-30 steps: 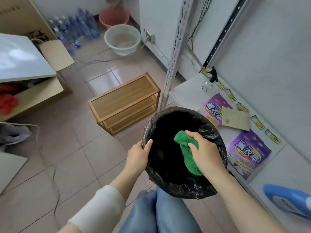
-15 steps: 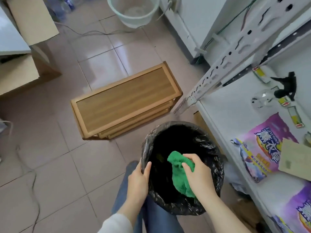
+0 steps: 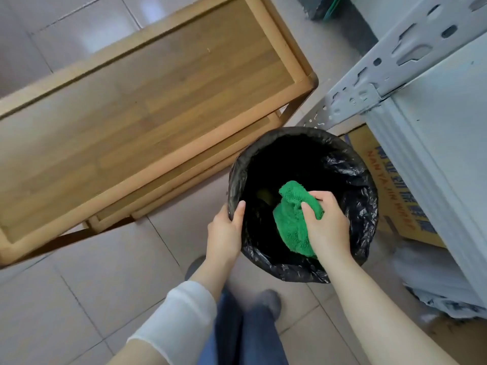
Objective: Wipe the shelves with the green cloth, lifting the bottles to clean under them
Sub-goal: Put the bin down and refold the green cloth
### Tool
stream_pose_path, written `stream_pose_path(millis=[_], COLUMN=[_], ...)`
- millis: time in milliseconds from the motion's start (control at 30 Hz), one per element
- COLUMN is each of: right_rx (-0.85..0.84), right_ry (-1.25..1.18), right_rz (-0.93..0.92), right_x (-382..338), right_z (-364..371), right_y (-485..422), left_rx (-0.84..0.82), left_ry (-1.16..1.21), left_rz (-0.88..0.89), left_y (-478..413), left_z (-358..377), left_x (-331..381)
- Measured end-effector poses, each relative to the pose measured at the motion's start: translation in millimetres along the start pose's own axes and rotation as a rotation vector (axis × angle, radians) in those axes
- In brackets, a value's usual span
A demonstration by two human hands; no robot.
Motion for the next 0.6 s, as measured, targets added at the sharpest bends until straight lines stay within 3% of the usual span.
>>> stream_pose_path(millis=[167,300,467,533,600], right_rx=[0.075,-0.089,-0.163,-0.235,-0.295], right_ry=[-0.078,-0.108,-0.717,-0.843,-0.912], right_rz=[-0.059,0.097,0.245,0.282,0.285], right_x=[3,23,19,11,-3], right_z=[-10,4,-1,-2,-5], right_y=[-14,-27,-17,-4,18], left_rx=[-0.037,-0.039,-0.147,0.049,0.249], left_ry=[0.035,0.075,0.058,-0.038,-0.001], left_rz=[0.019,-0.027,-0.128,-0.141,0.036], left_y=[-10,-12,-6,9,41], left_z=[13,16,24,4,-18], left_x=[1,-9,-18,-10,23])
Point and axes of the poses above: each hand's wrist, its own y-axis away from the middle knuckle, its own z-axis out of the palm, x = y × z, the point moved 8 cm from there along -y, towards the middle knuckle, and after that the axes turned 4 degrees about -x, right-handed, at the moved point
